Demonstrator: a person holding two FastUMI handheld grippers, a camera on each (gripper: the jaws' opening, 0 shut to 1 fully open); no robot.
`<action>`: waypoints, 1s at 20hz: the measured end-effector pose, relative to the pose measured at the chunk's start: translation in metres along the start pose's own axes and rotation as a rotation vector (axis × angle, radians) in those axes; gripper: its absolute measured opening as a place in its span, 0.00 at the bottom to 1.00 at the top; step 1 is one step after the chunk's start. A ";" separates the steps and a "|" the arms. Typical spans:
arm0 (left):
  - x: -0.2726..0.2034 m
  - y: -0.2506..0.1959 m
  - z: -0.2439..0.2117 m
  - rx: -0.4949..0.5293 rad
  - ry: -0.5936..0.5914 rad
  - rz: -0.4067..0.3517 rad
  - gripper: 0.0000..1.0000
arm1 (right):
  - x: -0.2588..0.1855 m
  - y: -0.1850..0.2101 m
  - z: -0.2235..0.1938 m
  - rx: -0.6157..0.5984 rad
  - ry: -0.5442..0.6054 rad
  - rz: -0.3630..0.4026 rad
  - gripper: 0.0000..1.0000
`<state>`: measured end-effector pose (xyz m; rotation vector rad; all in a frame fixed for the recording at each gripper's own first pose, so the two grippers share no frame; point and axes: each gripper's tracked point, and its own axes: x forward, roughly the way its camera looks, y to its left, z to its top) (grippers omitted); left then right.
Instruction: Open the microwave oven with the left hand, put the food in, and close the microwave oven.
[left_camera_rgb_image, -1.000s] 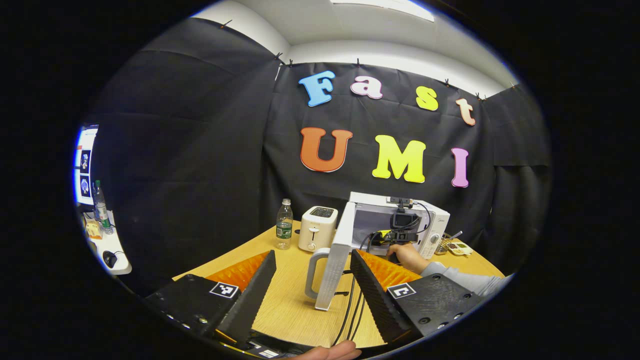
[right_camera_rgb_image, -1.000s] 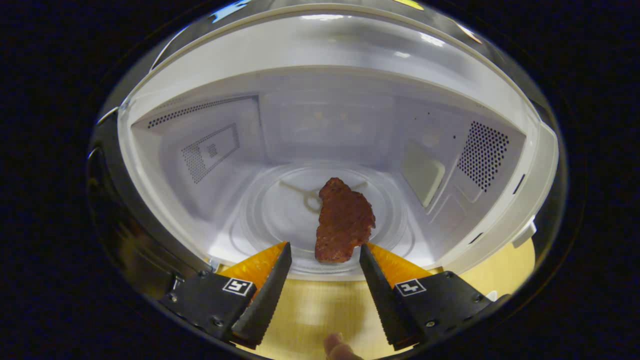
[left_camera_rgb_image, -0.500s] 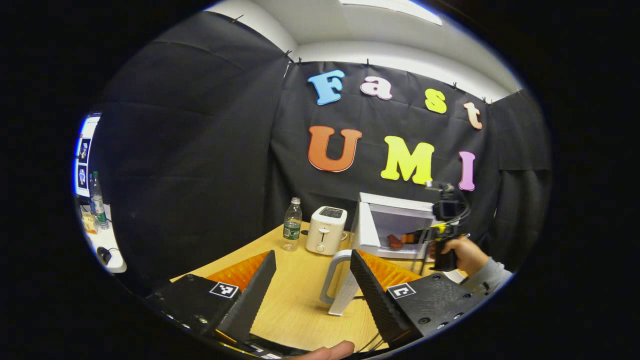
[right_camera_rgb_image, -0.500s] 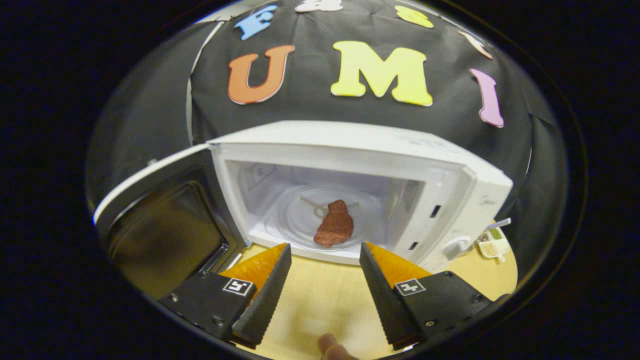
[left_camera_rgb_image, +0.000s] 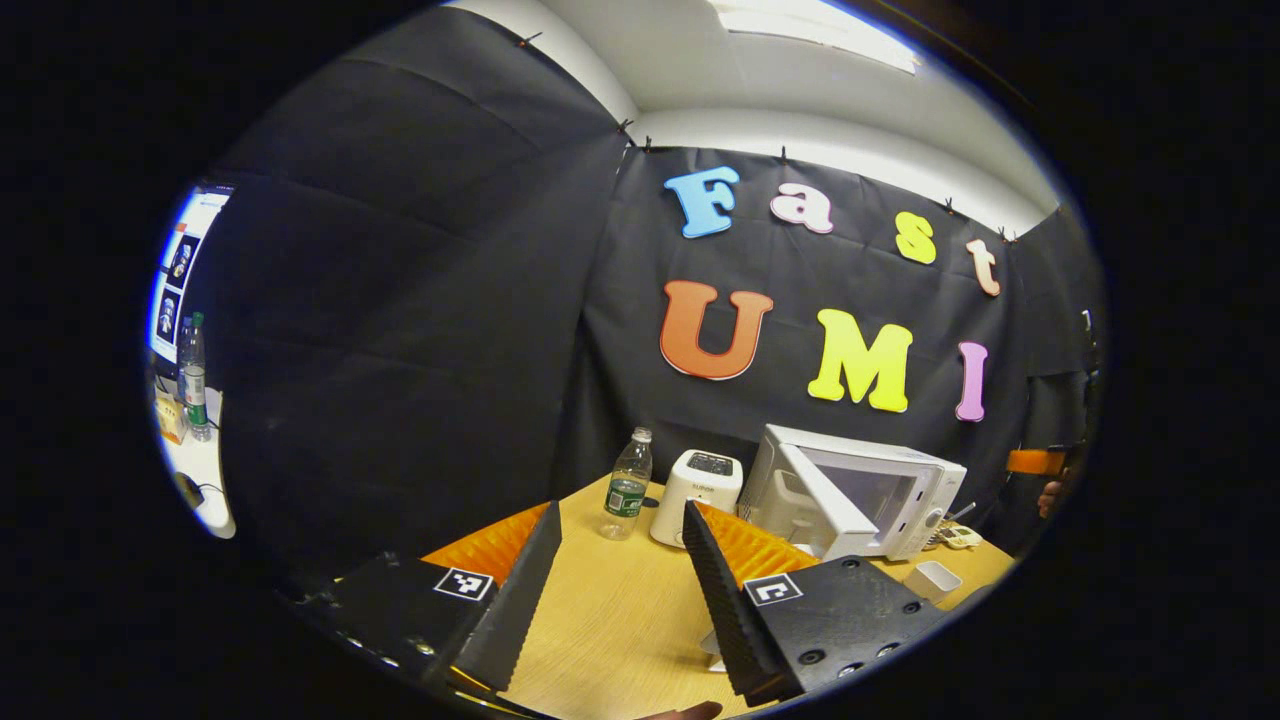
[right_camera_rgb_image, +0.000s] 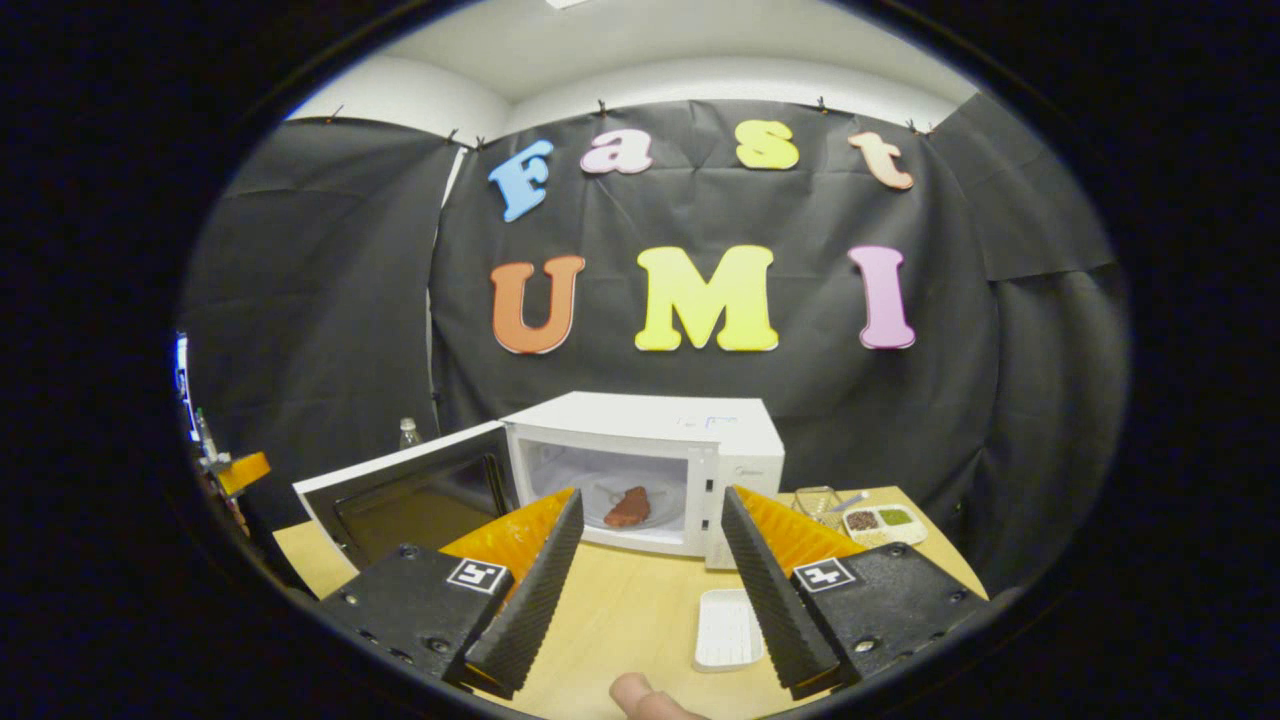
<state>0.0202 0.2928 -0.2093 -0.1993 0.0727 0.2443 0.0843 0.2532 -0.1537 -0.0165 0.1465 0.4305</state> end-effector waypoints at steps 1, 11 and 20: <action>0.001 -0.003 0.001 0.006 -0.004 -0.022 0.59 | -0.015 -0.007 0.011 -0.007 -0.038 -0.007 0.83; 0.039 -0.002 -0.060 0.102 0.098 -0.053 0.00 | -0.086 -0.050 0.037 -0.055 -0.184 -0.024 0.85; 0.046 -0.078 -0.103 0.267 0.157 -0.218 0.00 | -0.104 -0.082 0.033 -0.070 -0.187 -0.047 0.86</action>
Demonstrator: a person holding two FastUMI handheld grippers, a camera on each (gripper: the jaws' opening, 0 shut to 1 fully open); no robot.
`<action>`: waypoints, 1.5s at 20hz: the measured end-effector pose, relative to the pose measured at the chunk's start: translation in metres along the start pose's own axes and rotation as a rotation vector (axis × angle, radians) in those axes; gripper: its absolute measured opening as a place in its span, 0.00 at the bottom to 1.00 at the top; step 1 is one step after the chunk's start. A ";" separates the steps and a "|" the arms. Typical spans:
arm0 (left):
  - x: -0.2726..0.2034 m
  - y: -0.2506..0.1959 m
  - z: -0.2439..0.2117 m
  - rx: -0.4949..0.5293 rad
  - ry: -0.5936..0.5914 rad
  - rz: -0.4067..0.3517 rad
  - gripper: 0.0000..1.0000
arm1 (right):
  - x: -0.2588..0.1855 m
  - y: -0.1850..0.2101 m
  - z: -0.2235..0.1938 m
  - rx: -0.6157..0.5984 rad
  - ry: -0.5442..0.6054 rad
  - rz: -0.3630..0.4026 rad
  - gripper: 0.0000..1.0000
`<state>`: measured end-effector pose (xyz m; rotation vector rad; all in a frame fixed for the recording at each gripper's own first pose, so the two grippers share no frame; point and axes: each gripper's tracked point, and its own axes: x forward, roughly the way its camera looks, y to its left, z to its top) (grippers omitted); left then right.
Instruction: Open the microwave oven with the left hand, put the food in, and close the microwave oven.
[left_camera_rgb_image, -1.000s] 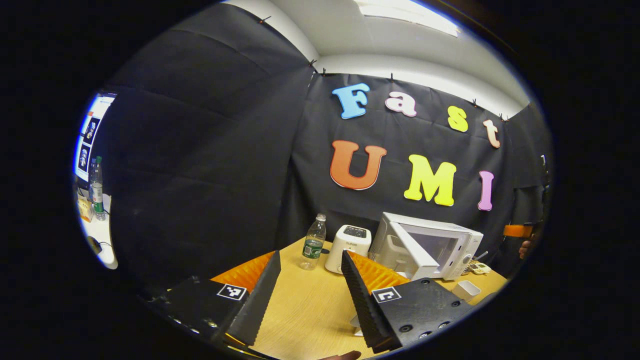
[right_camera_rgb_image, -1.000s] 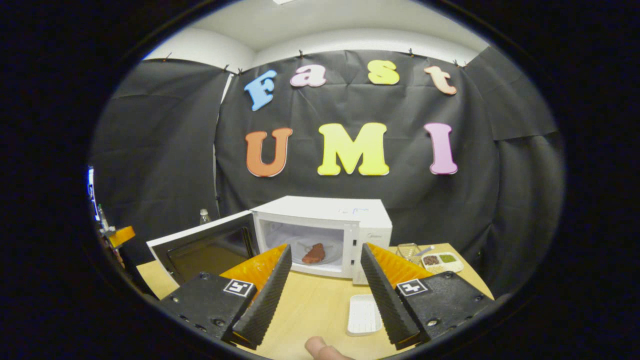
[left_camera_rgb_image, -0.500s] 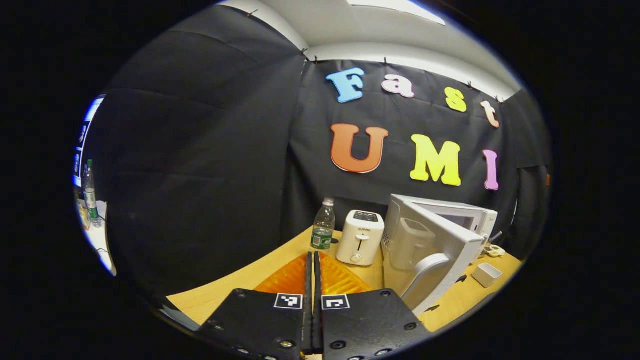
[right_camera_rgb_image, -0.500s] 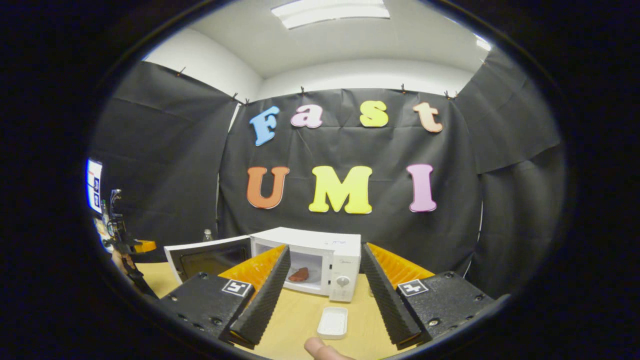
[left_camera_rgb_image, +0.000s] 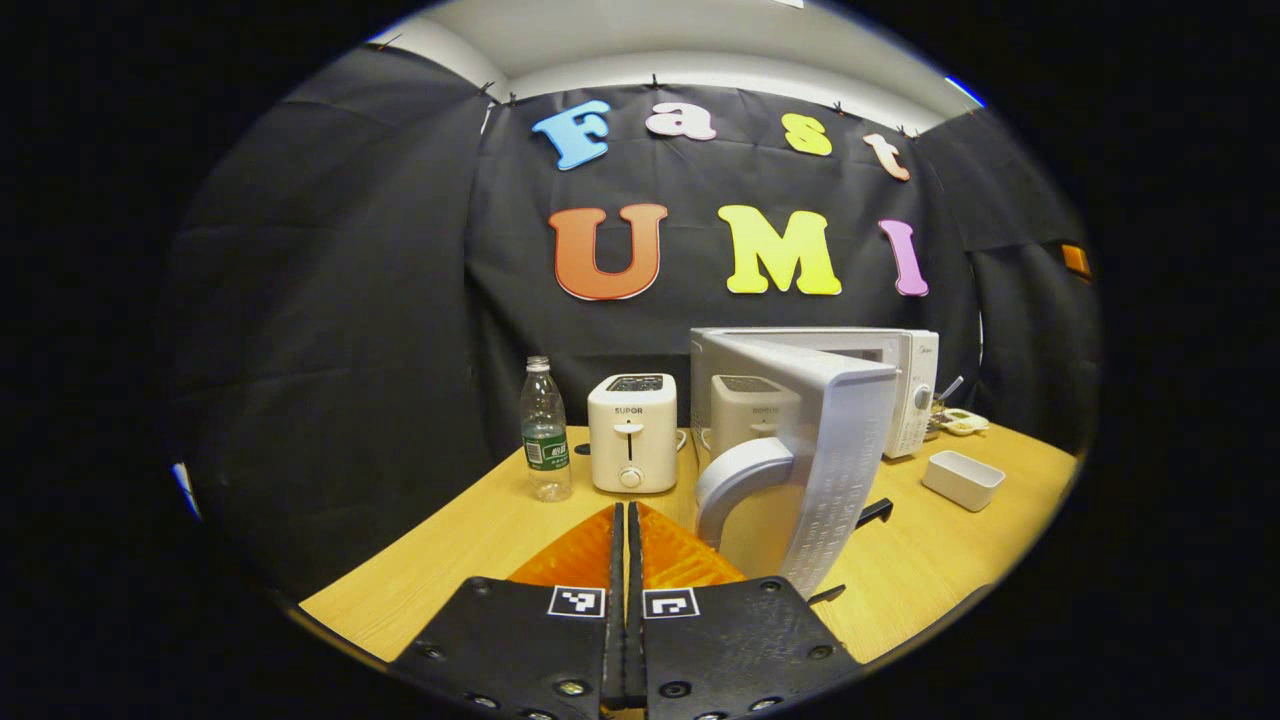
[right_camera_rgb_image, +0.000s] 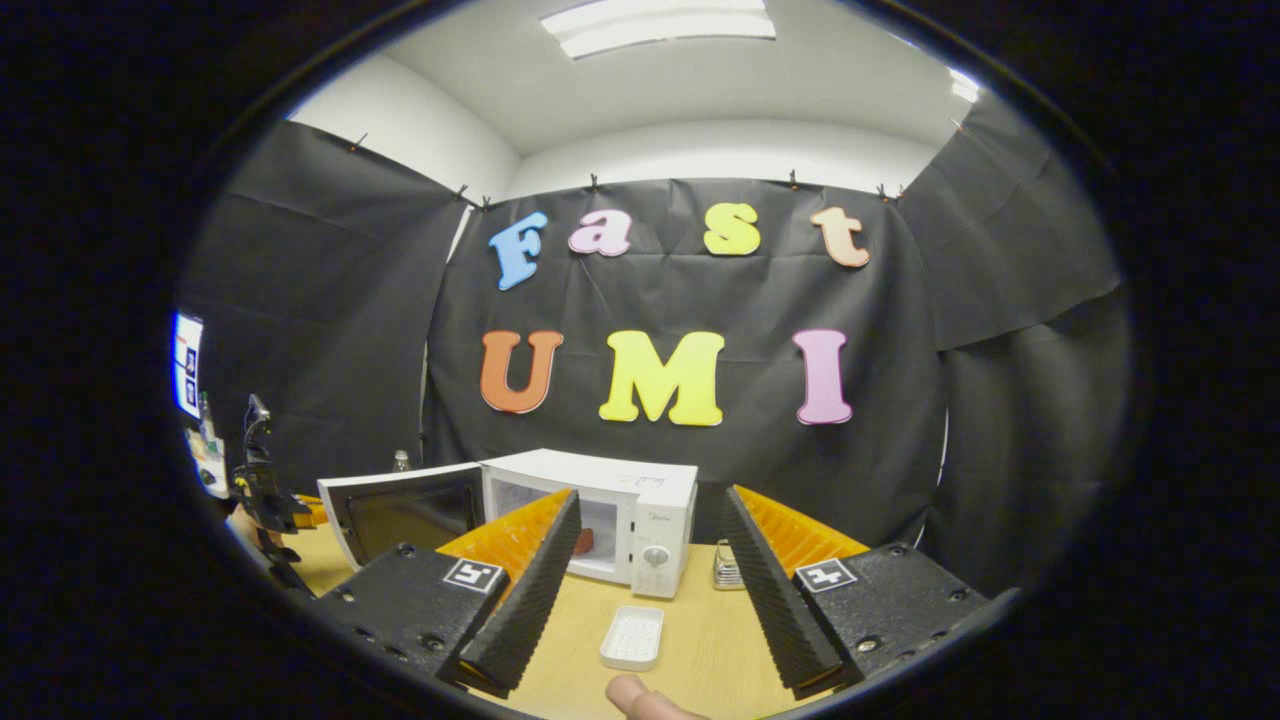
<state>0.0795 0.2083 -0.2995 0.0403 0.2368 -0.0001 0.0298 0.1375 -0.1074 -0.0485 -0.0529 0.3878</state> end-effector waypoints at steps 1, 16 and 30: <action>-0.002 -0.009 0.001 -0.010 -0.003 -0.026 0.00 | 0.000 -0.005 0.000 0.000 -0.001 -0.007 0.86; 0.016 -0.172 0.012 0.009 -0.036 -0.341 0.11 | -0.008 -0.061 -0.004 0.013 0.019 -0.090 0.86; 0.097 -0.281 0.038 0.019 -0.045 -0.466 0.00 | 0.001 -0.089 -0.013 0.059 0.029 -0.069 0.85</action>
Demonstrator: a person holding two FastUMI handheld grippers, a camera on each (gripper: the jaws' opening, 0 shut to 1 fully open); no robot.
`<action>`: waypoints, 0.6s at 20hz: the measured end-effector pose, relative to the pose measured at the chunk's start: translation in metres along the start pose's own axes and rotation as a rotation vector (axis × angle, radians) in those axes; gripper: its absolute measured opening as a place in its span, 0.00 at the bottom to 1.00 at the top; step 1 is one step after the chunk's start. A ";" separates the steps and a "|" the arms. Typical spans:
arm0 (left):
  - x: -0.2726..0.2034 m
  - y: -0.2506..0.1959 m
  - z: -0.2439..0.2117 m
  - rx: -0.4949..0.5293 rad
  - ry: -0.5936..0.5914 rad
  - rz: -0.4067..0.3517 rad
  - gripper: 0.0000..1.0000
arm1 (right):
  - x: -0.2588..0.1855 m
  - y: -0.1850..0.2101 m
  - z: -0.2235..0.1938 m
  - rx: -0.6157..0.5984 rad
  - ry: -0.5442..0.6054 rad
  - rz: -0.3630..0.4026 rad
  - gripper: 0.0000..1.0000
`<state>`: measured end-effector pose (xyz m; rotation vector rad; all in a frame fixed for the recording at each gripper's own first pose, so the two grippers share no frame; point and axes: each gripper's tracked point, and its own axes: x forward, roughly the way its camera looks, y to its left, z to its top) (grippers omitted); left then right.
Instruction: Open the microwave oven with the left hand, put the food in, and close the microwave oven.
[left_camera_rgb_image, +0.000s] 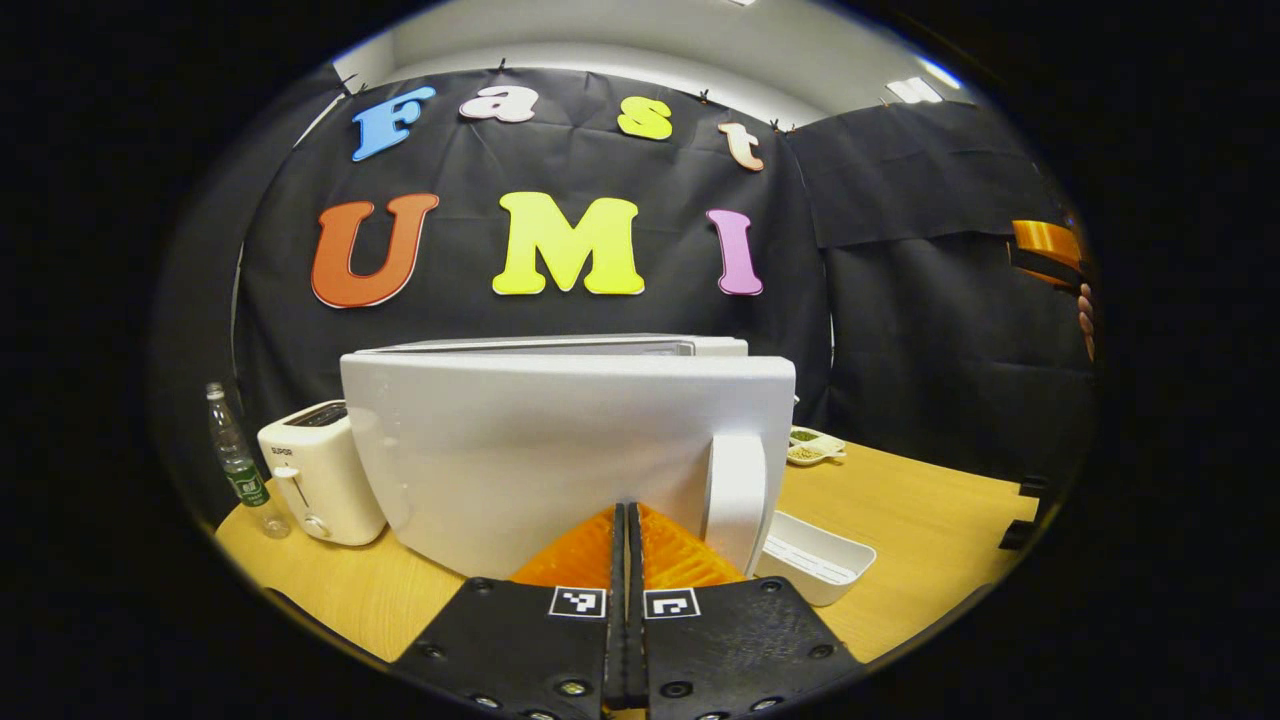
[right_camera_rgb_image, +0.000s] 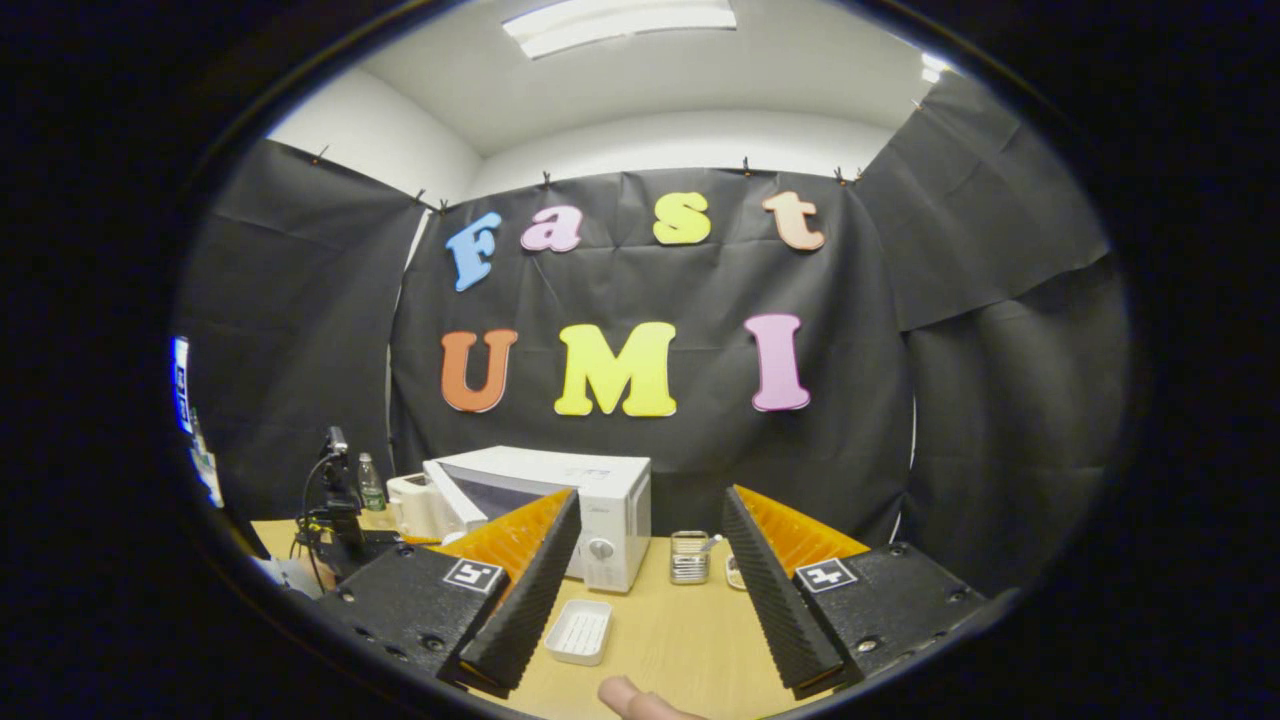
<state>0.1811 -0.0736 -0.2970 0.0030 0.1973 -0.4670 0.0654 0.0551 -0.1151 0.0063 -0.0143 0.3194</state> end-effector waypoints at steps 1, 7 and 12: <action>0.009 0.000 0.003 -0.004 -0.007 0.000 0.00 | 0.002 -0.003 -0.002 0.001 0.001 -0.006 0.85; 0.059 -0.002 0.005 -0.038 -0.003 0.021 0.00 | 0.002 -0.035 -0.016 0.011 0.027 -0.046 0.86; 0.100 -0.004 0.010 -0.058 -0.015 0.060 0.00 | 0.006 -0.047 -0.029 0.042 0.030 -0.053 0.85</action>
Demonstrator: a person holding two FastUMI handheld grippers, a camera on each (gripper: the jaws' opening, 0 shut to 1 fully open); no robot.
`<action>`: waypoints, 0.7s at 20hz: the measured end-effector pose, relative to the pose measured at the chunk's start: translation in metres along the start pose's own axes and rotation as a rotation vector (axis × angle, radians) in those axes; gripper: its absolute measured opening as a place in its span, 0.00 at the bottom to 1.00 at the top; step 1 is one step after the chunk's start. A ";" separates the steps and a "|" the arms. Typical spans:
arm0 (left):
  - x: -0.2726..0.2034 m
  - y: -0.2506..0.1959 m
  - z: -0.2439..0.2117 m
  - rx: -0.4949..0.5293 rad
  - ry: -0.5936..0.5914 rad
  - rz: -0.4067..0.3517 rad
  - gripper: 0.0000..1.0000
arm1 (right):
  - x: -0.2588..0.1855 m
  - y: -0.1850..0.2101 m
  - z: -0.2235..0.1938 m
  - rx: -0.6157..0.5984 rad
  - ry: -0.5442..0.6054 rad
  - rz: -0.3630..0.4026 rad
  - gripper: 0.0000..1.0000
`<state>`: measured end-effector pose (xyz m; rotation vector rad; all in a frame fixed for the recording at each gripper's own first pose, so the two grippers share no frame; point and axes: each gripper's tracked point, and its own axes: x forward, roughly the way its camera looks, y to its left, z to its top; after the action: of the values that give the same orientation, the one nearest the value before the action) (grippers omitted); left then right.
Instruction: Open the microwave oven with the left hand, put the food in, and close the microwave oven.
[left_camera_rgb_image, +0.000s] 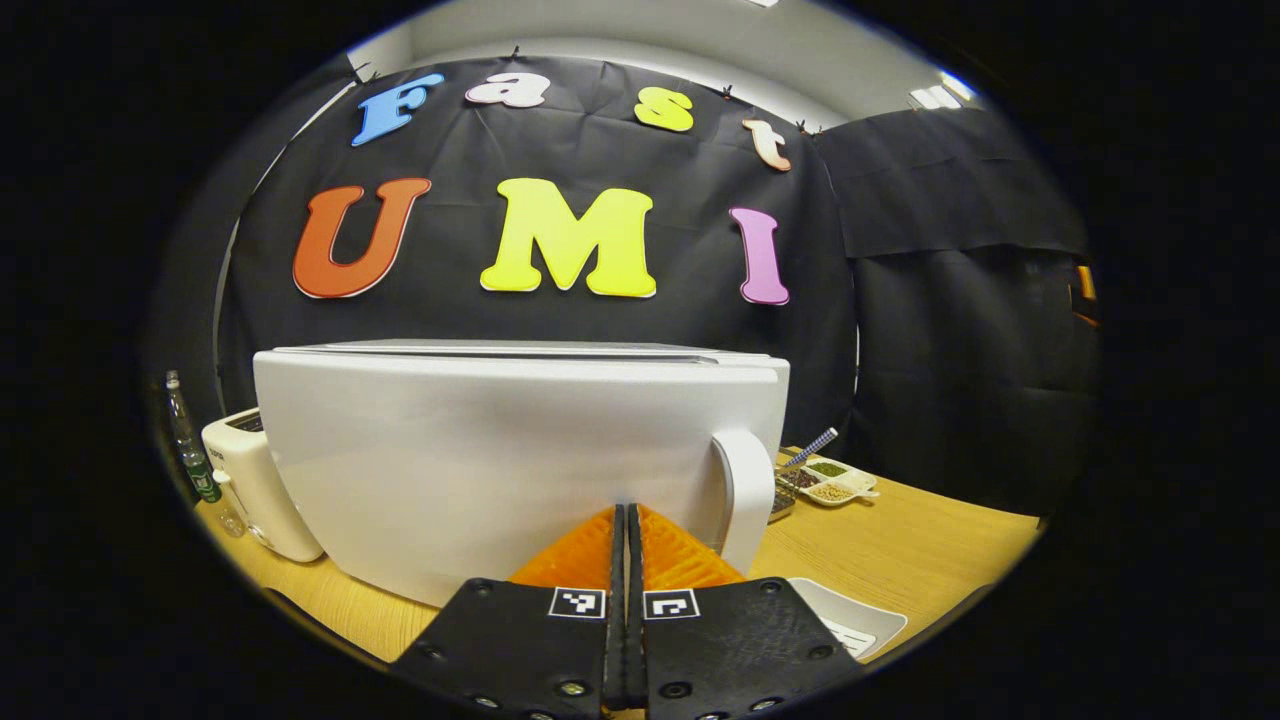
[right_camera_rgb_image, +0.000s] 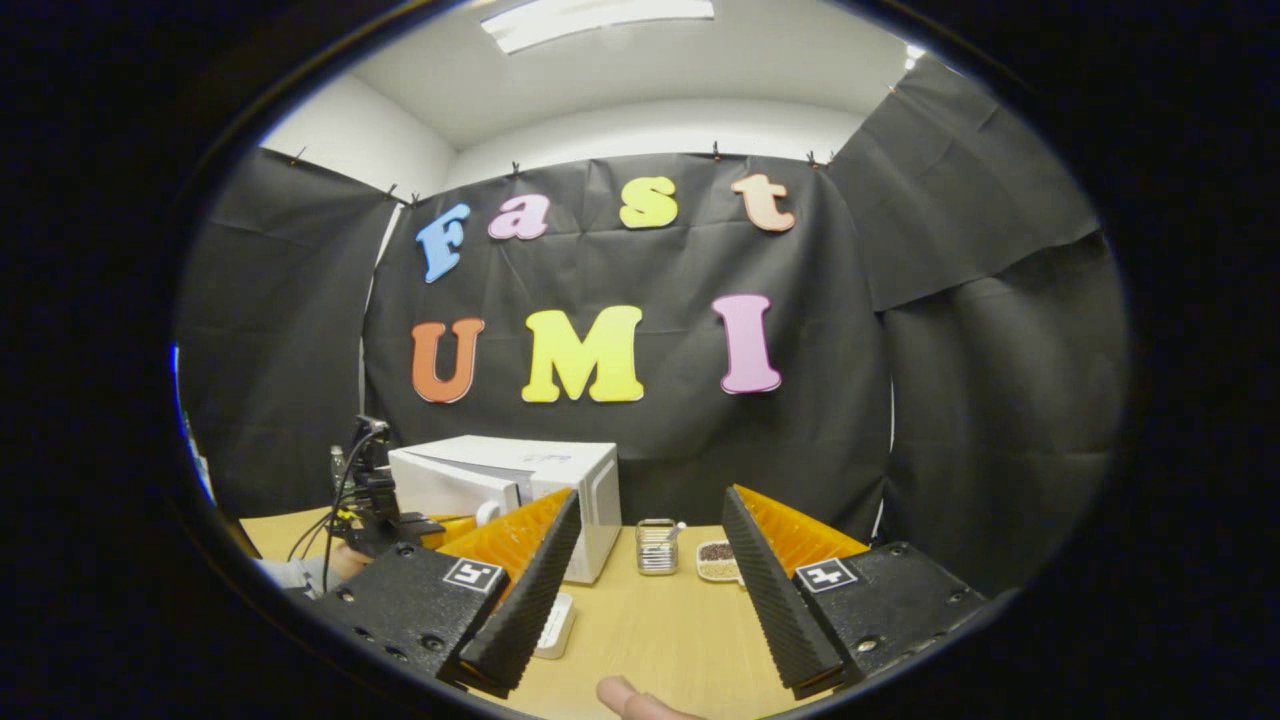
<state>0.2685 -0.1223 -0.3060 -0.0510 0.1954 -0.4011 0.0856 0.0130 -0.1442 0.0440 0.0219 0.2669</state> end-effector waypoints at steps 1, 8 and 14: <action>0.007 0.001 0.001 -0.008 0.000 0.012 0.00 | 0.000 -0.002 -0.002 0.005 -0.002 0.000 0.86; 0.042 0.003 -0.002 -0.076 0.014 0.060 0.01 | -0.010 -0.006 -0.008 0.013 0.010 0.002 0.86; 0.043 0.004 -0.010 0.029 0.051 0.135 0.01 | -0.029 -0.013 -0.003 -0.003 0.025 -0.059 0.85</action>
<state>0.3067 -0.1353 -0.3238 0.0012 0.2415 -0.2706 0.0606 -0.0067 -0.1478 0.0371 0.0472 0.2081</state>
